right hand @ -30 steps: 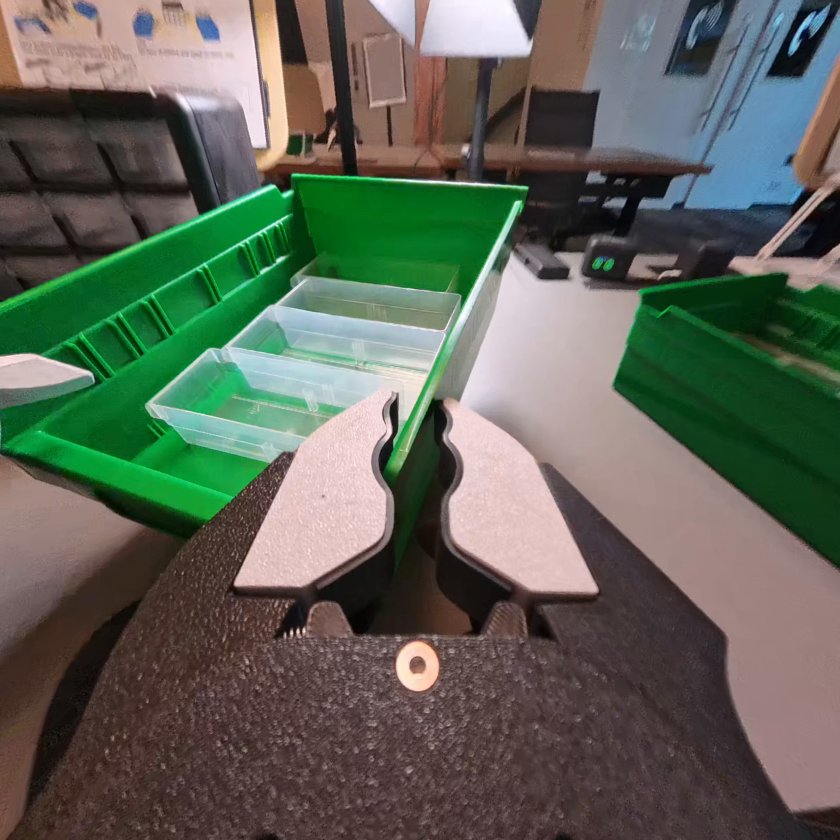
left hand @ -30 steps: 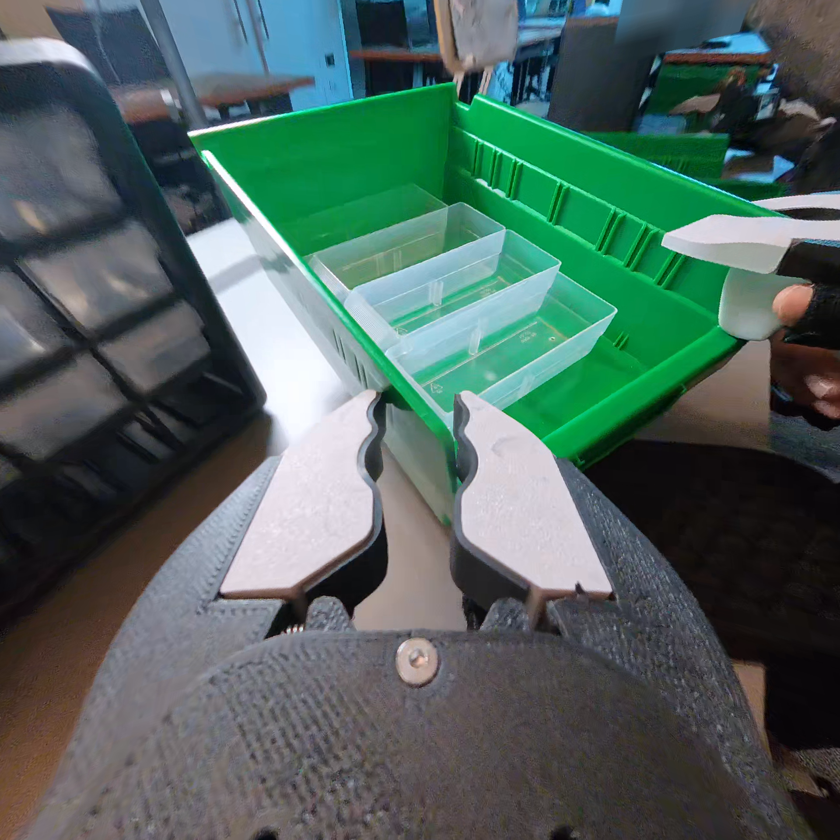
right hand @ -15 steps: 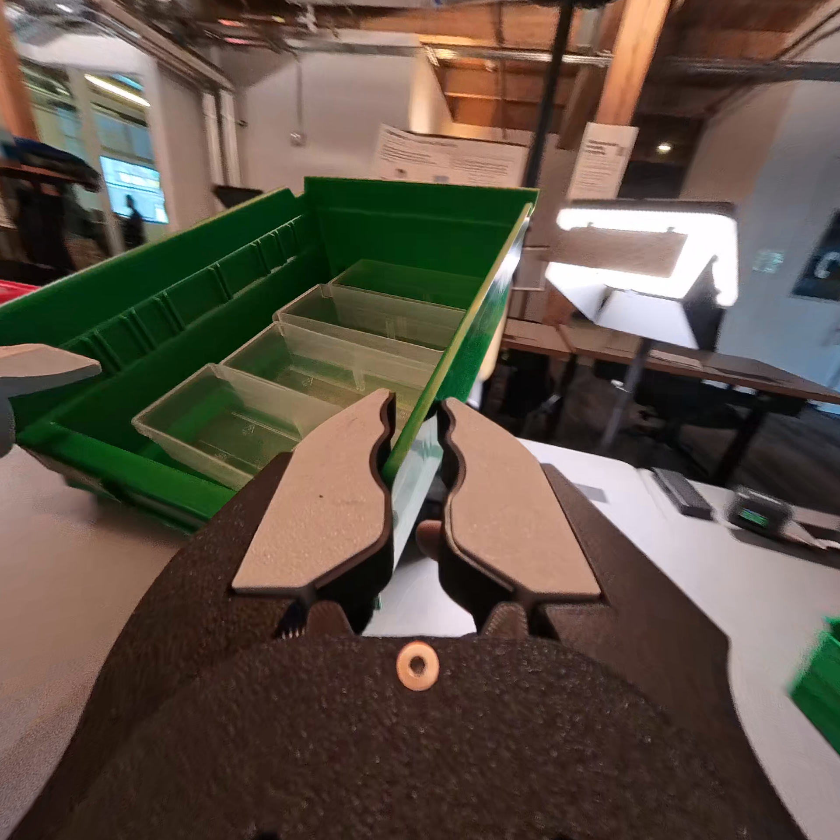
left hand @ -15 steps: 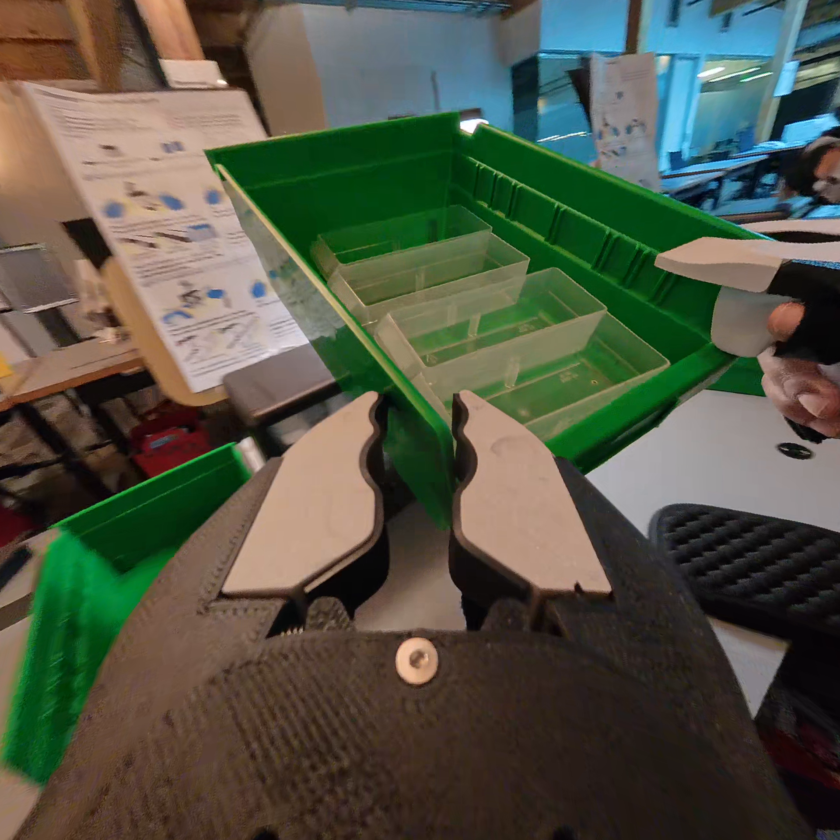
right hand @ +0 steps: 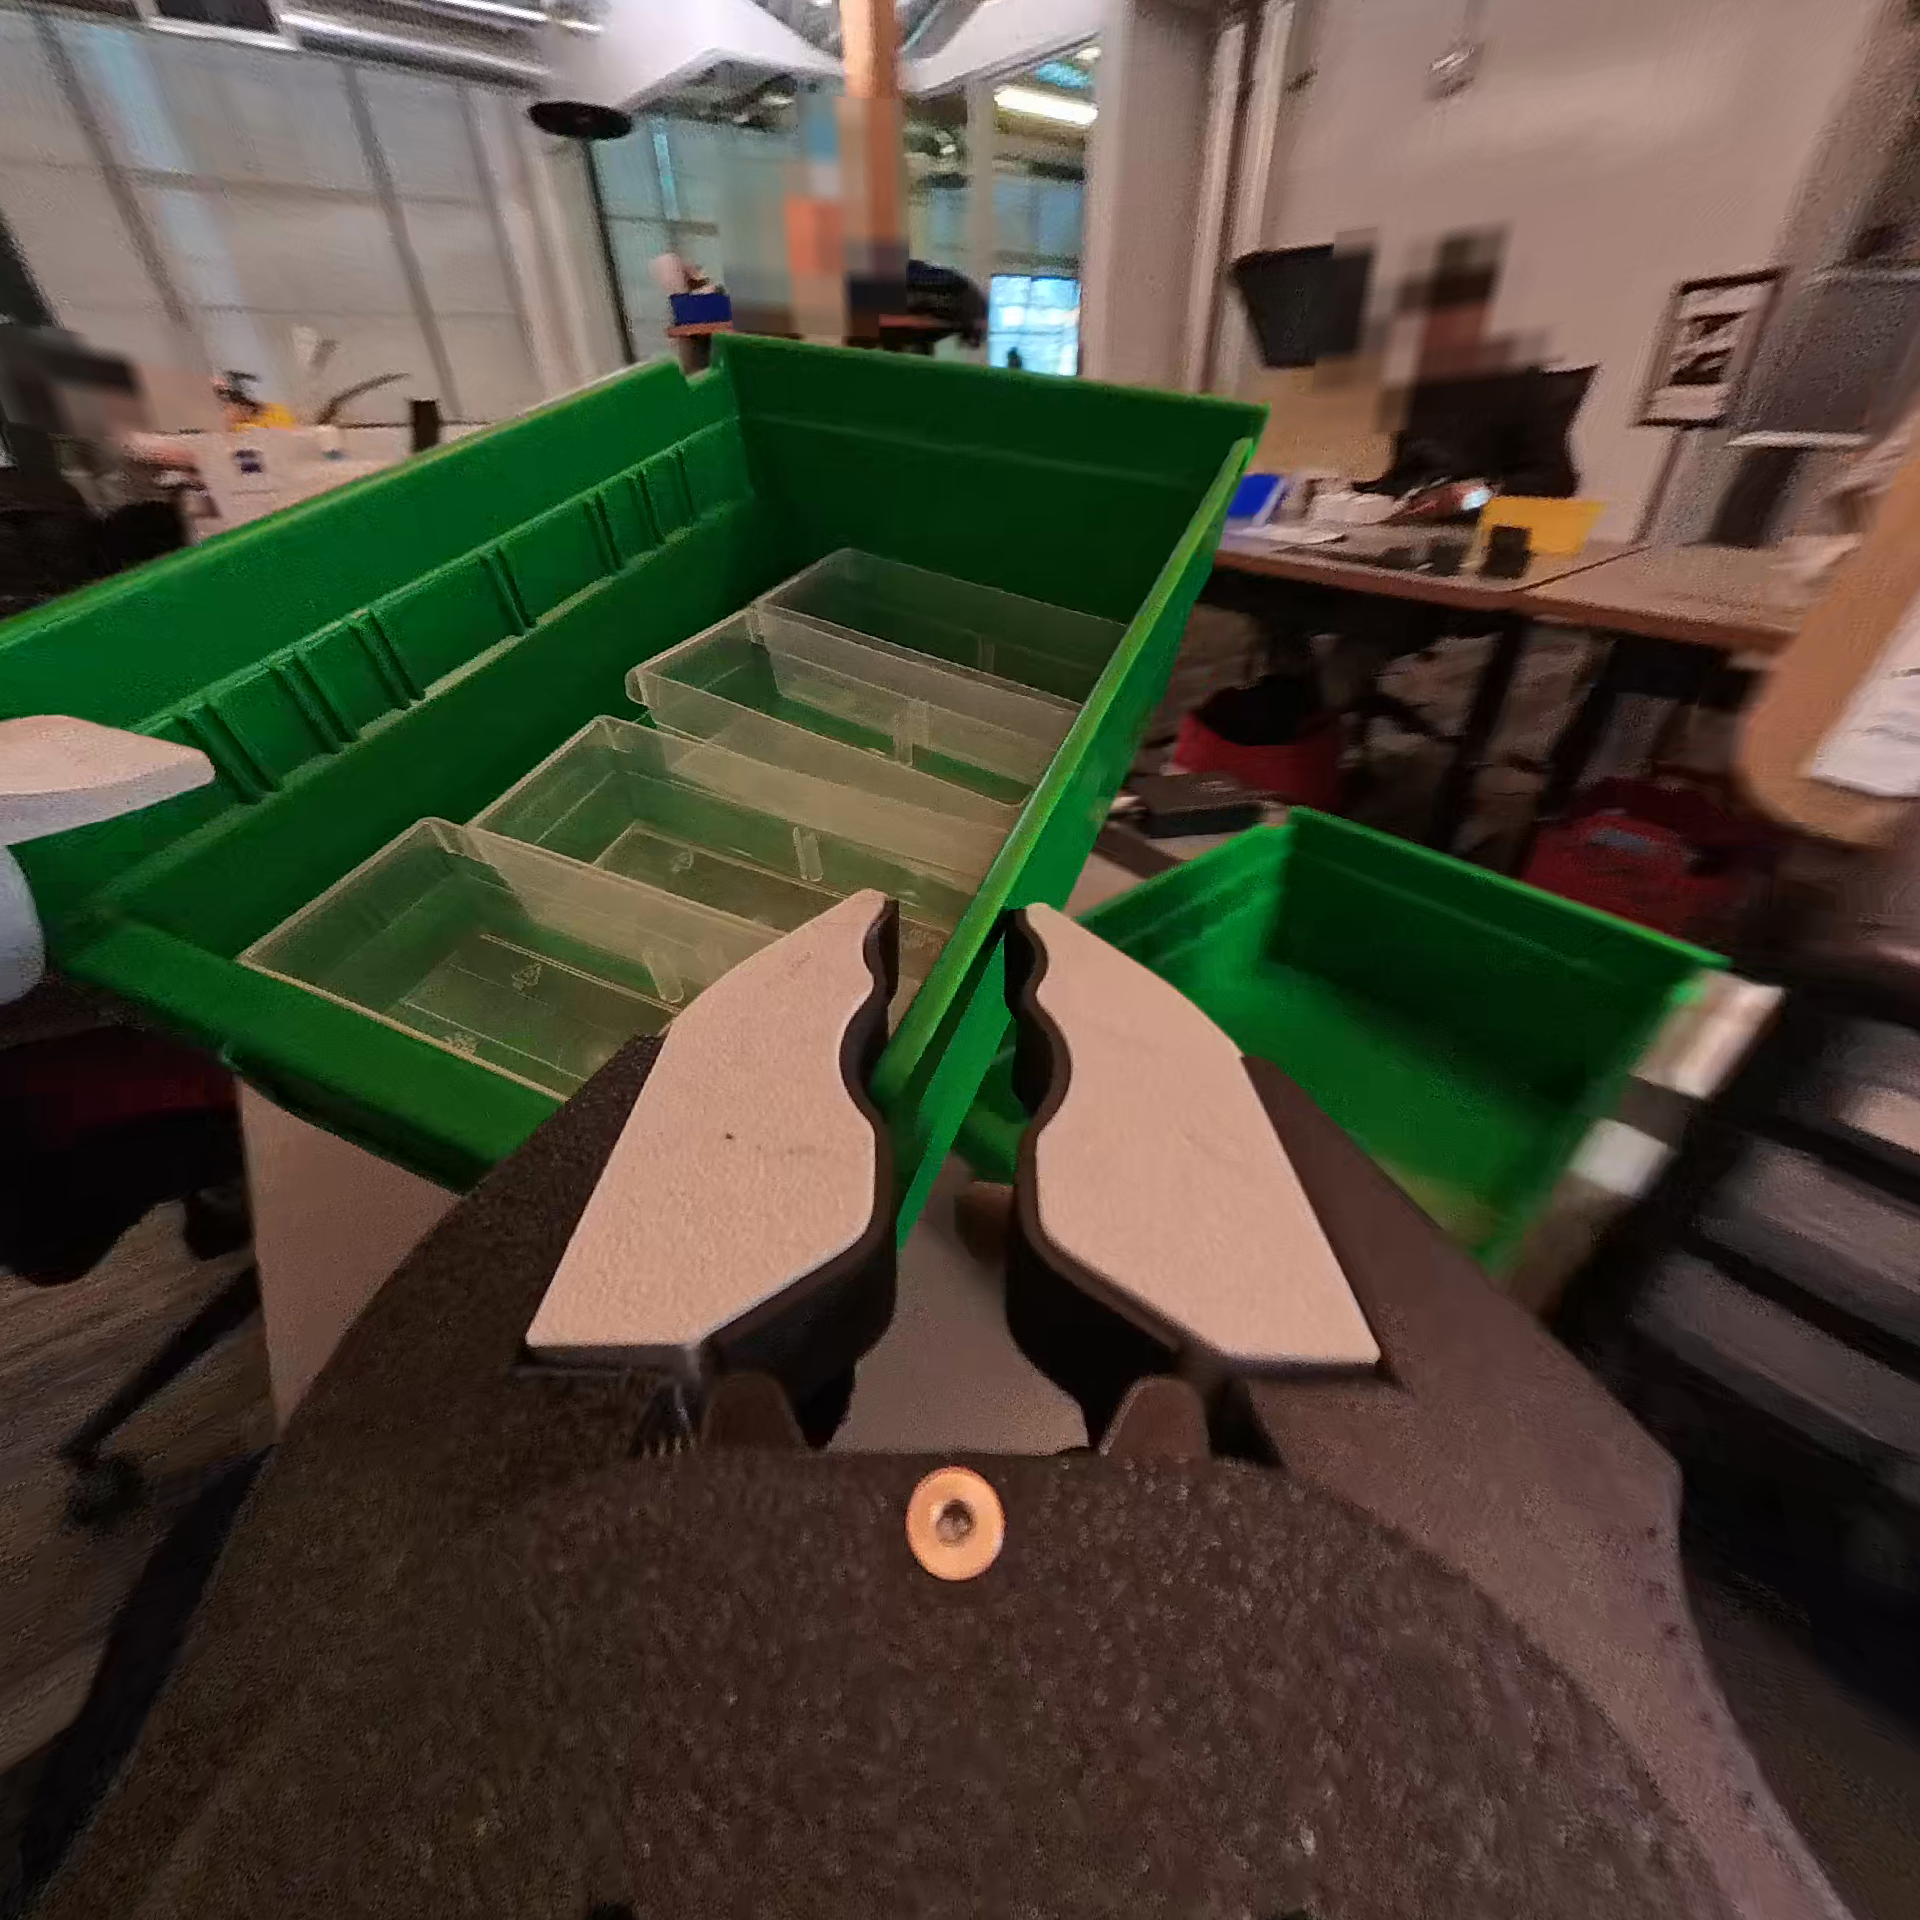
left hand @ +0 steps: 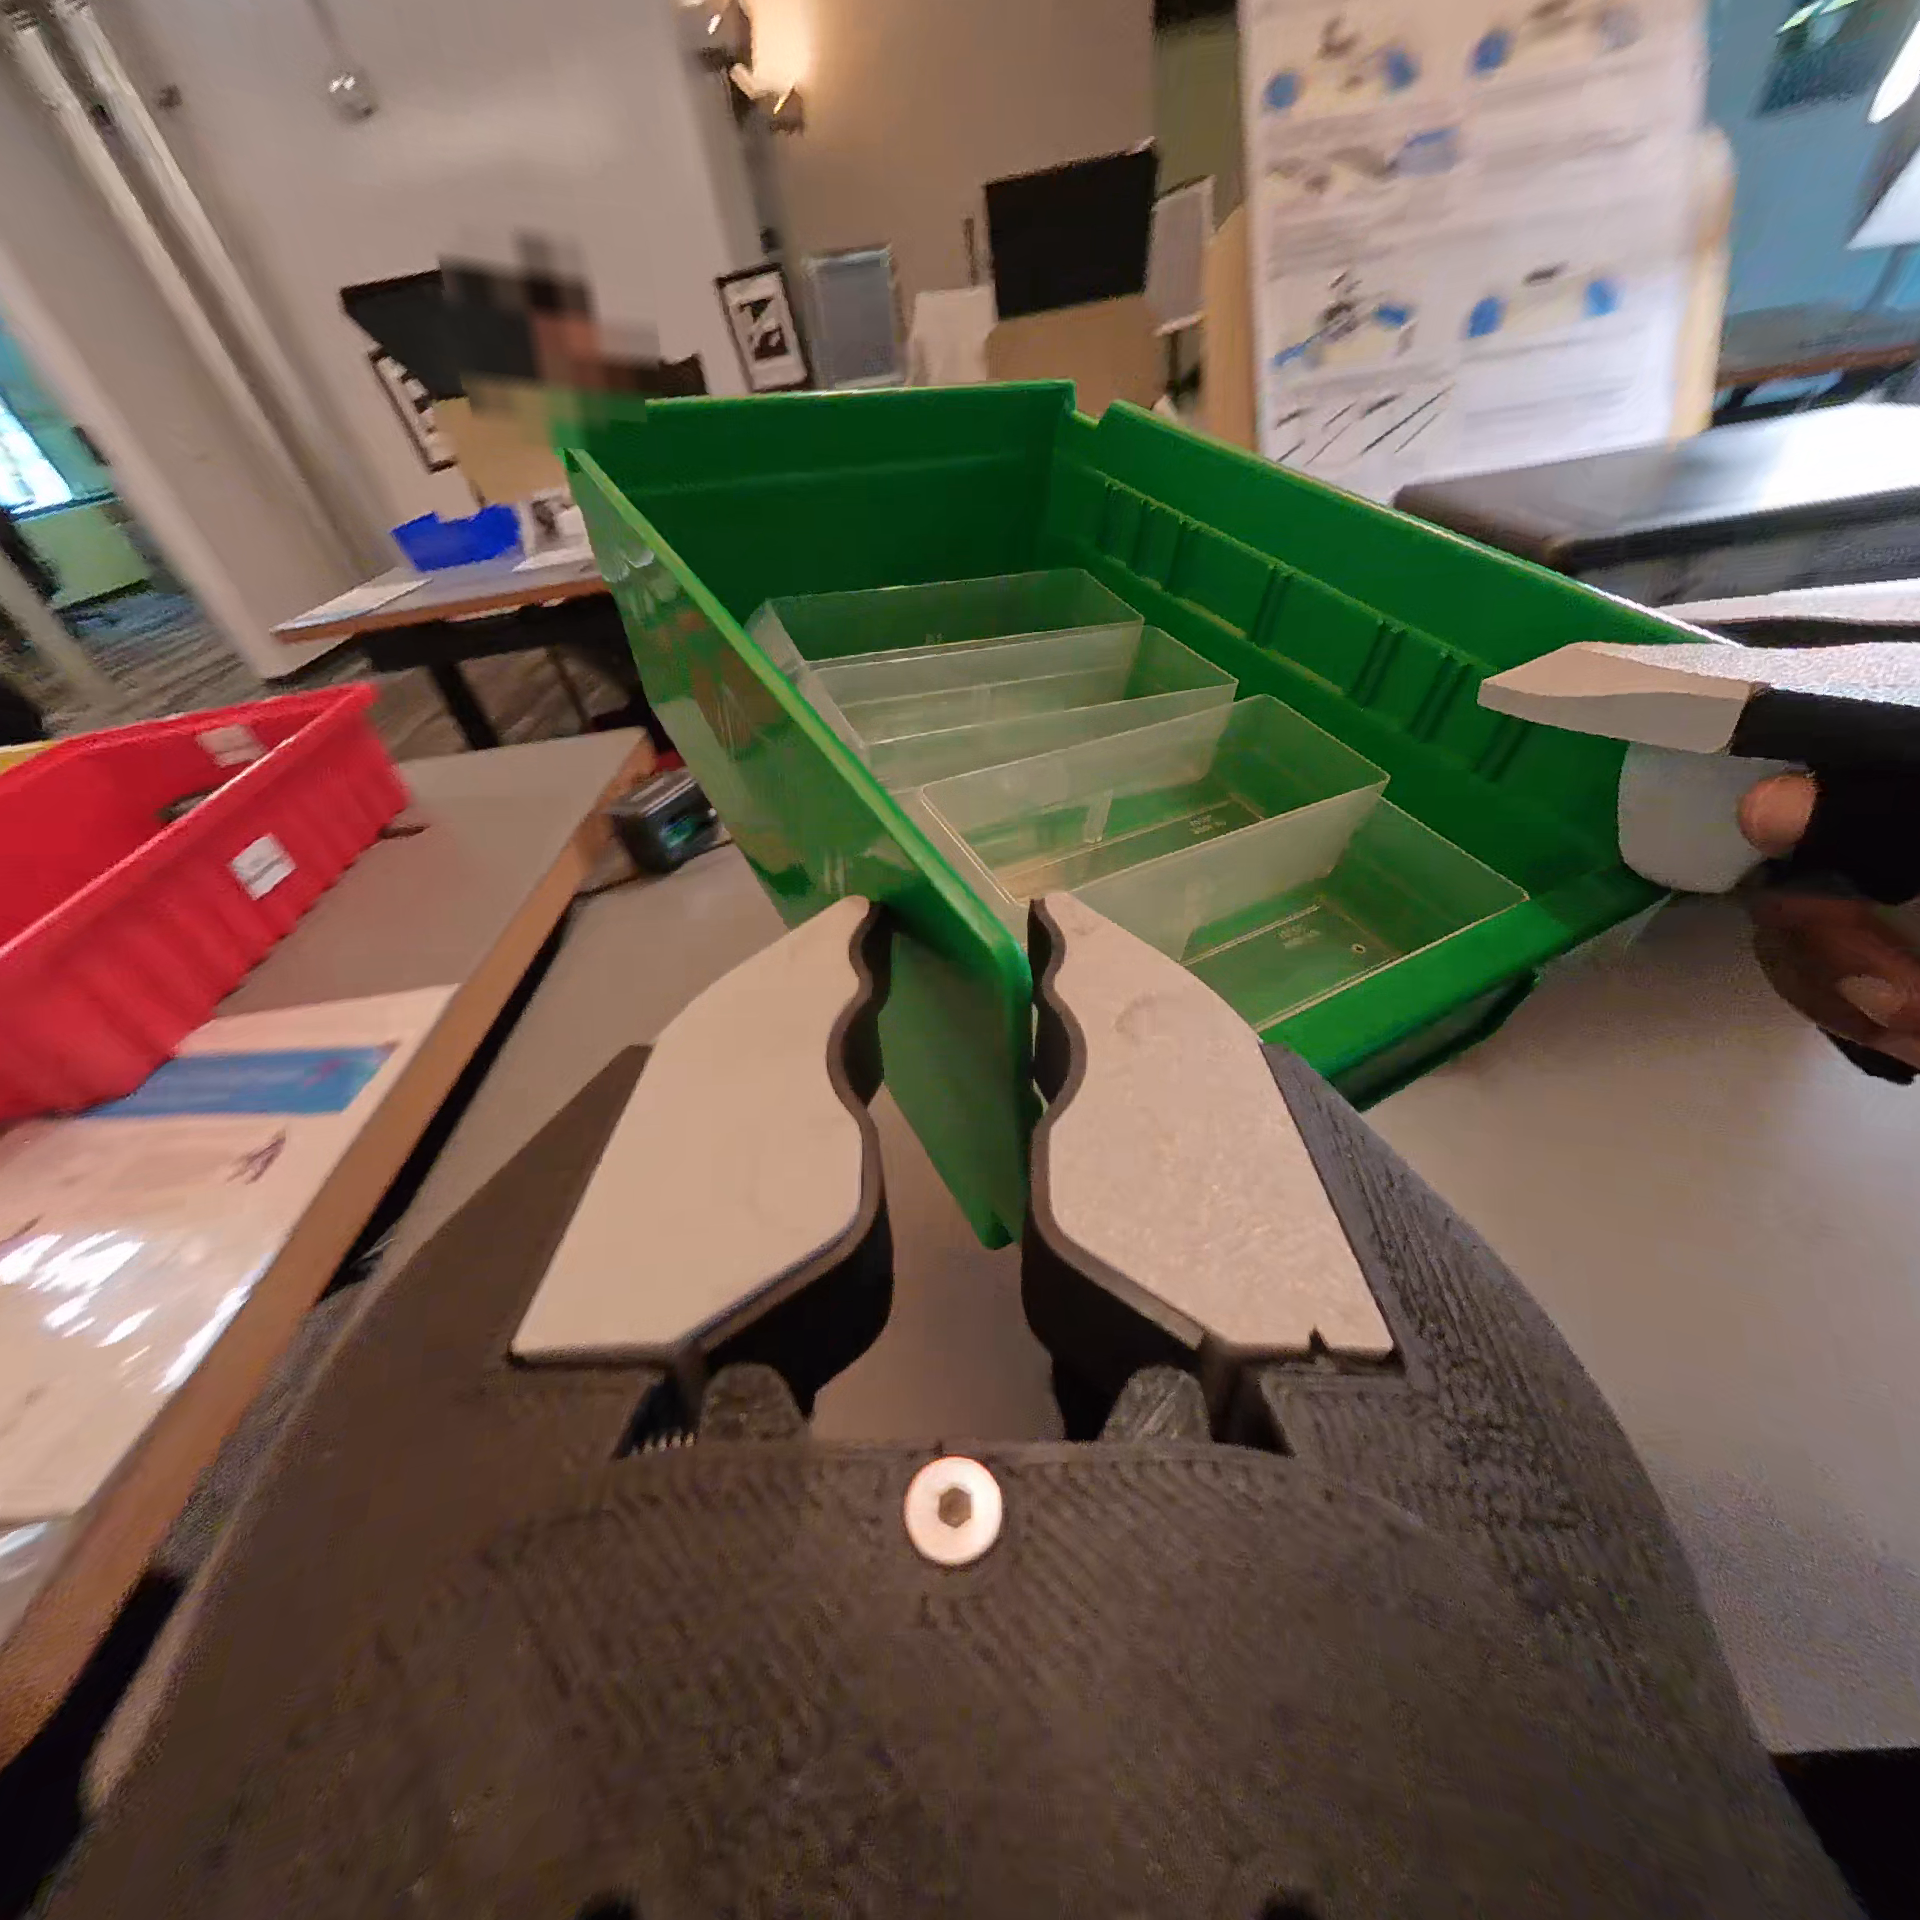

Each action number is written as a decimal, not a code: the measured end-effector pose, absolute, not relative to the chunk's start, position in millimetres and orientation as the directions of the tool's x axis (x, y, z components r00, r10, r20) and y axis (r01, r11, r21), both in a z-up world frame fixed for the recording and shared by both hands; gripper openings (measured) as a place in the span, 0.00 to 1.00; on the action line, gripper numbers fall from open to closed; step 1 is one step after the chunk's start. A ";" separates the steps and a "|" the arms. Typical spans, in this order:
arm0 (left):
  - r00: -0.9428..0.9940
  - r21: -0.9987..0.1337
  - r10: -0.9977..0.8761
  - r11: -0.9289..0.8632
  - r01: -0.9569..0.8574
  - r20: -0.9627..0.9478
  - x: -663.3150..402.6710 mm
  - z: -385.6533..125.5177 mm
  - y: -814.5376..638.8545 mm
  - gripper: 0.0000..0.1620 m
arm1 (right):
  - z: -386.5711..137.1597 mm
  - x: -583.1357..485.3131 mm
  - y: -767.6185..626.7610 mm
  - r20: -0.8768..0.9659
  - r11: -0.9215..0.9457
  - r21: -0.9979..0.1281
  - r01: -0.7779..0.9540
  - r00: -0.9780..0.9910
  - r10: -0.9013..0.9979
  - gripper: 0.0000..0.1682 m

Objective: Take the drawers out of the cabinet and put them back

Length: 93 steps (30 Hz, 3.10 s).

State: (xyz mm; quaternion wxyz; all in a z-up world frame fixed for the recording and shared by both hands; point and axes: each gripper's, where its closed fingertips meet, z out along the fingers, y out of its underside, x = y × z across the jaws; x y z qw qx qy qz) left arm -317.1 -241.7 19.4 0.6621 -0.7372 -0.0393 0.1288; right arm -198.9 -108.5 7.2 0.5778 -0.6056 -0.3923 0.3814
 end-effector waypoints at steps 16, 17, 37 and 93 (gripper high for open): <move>0.993 -0.955 0.112 -0.288 0.068 0.037 -434.0 -136.2 -233.9 0.19 | -144.2 -320.4 -108.2 -0.085 -0.143 -0.952 0.272 0.216 0.973 0.19; 0.992 -0.949 0.118 -0.303 0.083 0.049 -436.2 -140.9 -232.5 0.19 | -146.0 -319.9 -109.8 -0.068 -0.120 -0.945 0.303 0.179 0.981 0.21; 0.842 -0.516 -0.388 -0.668 -0.536 -0.373 -340.1 -201.0 -189.5 0.35 | -217.3 -250.8 -29.3 0.494 0.490 -0.263 0.831 -0.320 0.809 0.17; 0.442 -0.343 -0.655 -0.283 -0.896 -0.614 -262.2 -219.7 -7.8 0.20 | -211.8 216.4 143.9 0.735 0.266 -0.188 0.945 -0.044 0.677 0.18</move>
